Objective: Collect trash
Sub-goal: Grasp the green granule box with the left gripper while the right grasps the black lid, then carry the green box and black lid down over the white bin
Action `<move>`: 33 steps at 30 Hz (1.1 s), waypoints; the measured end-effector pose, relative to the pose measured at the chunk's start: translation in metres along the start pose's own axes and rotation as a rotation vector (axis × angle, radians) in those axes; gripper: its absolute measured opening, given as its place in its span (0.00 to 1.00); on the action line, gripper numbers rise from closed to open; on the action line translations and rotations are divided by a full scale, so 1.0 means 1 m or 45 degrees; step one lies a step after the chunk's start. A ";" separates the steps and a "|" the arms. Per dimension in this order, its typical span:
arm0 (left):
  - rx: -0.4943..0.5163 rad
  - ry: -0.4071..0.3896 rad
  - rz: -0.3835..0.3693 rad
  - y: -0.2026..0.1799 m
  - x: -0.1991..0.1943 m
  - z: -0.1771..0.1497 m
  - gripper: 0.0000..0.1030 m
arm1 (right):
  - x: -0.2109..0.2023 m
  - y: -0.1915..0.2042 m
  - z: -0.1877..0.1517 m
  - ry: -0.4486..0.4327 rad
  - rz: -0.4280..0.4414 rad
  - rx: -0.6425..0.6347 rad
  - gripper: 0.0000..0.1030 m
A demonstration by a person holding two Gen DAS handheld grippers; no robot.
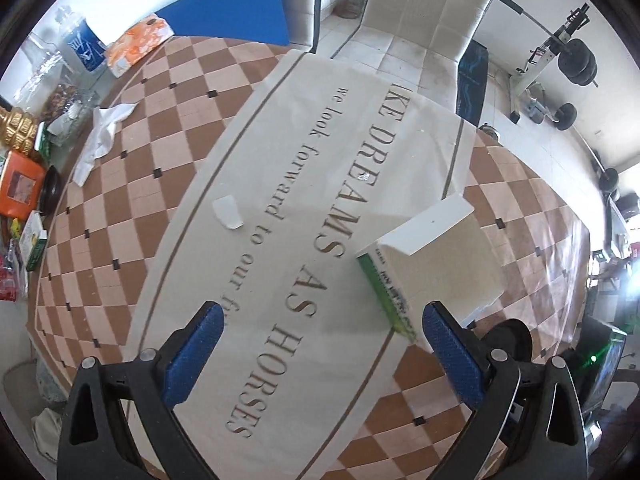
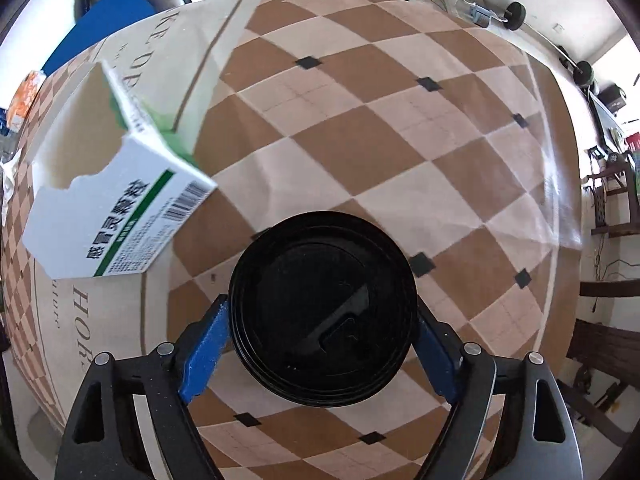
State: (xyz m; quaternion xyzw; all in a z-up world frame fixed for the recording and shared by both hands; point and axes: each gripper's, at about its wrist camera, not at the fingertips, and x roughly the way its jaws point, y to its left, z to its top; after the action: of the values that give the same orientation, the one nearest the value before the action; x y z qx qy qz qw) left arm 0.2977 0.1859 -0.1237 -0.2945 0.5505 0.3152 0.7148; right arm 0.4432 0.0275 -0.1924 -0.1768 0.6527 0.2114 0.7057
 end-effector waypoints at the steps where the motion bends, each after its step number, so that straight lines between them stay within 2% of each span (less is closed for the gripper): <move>1: -0.005 0.017 -0.023 -0.004 0.007 0.005 0.98 | -0.001 -0.010 0.003 0.001 0.004 0.022 0.84; 2: -0.014 0.035 -0.046 -0.007 0.013 0.009 0.98 | -0.002 -0.017 0.005 -0.003 0.003 0.036 0.84; 4: -0.035 0.070 -0.083 -0.011 0.025 0.016 0.79 | -0.004 -0.027 0.011 -0.014 -0.006 0.051 0.84; 6: -0.049 0.099 -0.112 -0.015 0.036 0.020 0.72 | -0.004 -0.034 0.017 -0.020 -0.012 0.059 0.84; 8: -0.046 0.113 -0.113 -0.018 0.042 0.023 0.59 | -0.003 -0.037 0.022 -0.022 -0.010 0.066 0.84; 10: -0.031 0.138 -0.124 -0.020 0.049 0.022 0.26 | -0.002 -0.038 0.026 -0.024 -0.007 0.072 0.84; 13: 0.014 0.143 -0.081 -0.023 0.053 0.018 0.04 | -0.002 -0.040 0.027 -0.027 0.007 0.074 0.84; 16: 0.040 0.112 -0.045 -0.019 0.048 0.011 0.01 | -0.011 -0.042 0.022 -0.036 0.026 0.062 0.84; 25: 0.059 0.011 0.014 0.008 0.008 -0.029 0.00 | -0.049 -0.047 0.004 -0.099 0.082 0.022 0.84; 29: 0.044 -0.041 0.025 0.027 -0.022 -0.059 0.00 | -0.074 -0.041 -0.024 -0.139 0.116 -0.005 0.84; 33: 0.031 -0.104 0.030 0.051 -0.059 -0.101 0.00 | -0.107 -0.019 -0.063 -0.173 0.151 -0.038 0.84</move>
State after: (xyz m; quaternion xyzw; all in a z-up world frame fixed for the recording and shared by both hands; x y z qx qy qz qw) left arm 0.1858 0.1327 -0.0926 -0.2663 0.5281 0.3284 0.7364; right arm 0.3930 -0.0288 -0.0918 -0.1336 0.6094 0.2739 0.7320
